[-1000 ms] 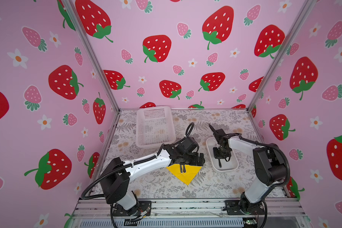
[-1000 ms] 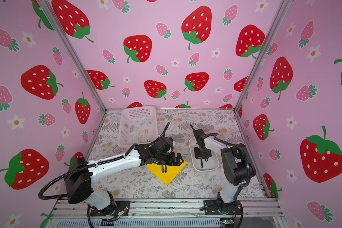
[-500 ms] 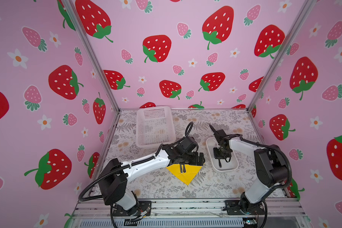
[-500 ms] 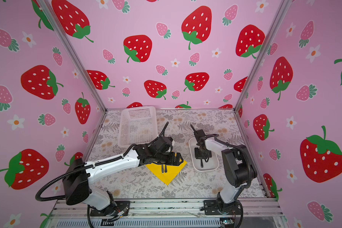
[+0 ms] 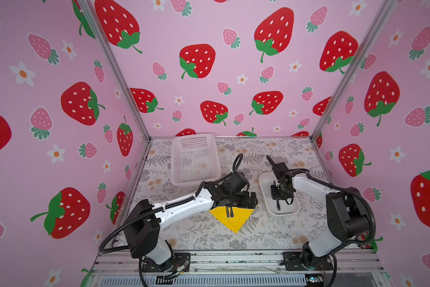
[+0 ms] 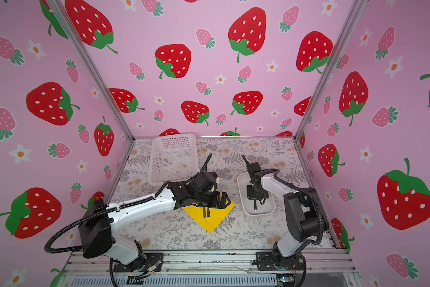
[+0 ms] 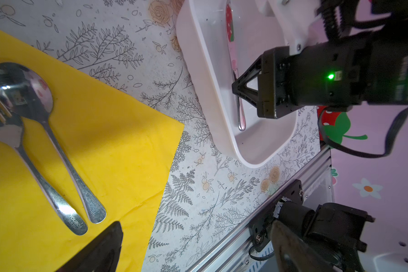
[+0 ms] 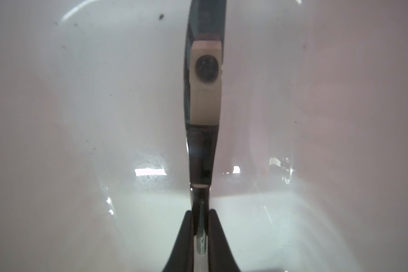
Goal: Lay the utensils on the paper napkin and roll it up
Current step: 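Lift the knife out of the tray with the right gripper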
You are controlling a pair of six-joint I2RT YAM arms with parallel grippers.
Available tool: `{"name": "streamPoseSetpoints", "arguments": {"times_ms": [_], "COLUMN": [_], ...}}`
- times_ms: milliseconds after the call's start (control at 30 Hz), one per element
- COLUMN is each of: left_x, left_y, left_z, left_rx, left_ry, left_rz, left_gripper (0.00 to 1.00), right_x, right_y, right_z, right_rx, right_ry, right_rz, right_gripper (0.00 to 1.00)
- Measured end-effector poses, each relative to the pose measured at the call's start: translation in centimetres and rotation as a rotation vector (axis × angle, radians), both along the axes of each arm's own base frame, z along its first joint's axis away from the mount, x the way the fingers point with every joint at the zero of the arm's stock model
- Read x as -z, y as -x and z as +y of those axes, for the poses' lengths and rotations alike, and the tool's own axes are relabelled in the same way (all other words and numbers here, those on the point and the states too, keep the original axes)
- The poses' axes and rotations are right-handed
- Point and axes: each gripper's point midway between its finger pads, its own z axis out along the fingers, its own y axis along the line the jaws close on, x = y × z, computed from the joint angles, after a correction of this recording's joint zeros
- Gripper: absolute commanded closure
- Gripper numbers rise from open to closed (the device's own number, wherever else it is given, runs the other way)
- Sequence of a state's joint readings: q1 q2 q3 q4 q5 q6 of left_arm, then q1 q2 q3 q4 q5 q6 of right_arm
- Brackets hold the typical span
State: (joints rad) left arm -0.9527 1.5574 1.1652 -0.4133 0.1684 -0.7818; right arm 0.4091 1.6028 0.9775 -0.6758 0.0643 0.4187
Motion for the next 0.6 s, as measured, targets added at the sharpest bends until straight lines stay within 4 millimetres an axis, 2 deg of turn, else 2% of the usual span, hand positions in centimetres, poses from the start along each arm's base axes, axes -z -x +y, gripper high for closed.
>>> {"name": "streamPoseSetpoints", "arguments": {"times_ms": [267,500,600], "left_x": [0.4,-0.2,-0.4], "left_y": [0.2,0.4,0.3], "left_z": [0.3,0.6,0.9], "left_rx": [-0.001,-0.003,-0.014], "left_ry": [-0.004,0.011,0.012], "left_rz": [0.003,-0.01,-0.019], "left_gripper": [0.01,0.01,0.01], "right_x": [-3.2,-6.7,-7.4], "right_y": [-0.2,-0.6,-0.3], "right_z": [0.9,2.6,3.6], "right_rx": [-0.009,-0.028,-0.051], "right_ry": [-0.067,-0.169,-0.208], "right_rz": [-0.045,-0.092,-0.095], "right_gripper": [0.9,0.9,0.9]}}
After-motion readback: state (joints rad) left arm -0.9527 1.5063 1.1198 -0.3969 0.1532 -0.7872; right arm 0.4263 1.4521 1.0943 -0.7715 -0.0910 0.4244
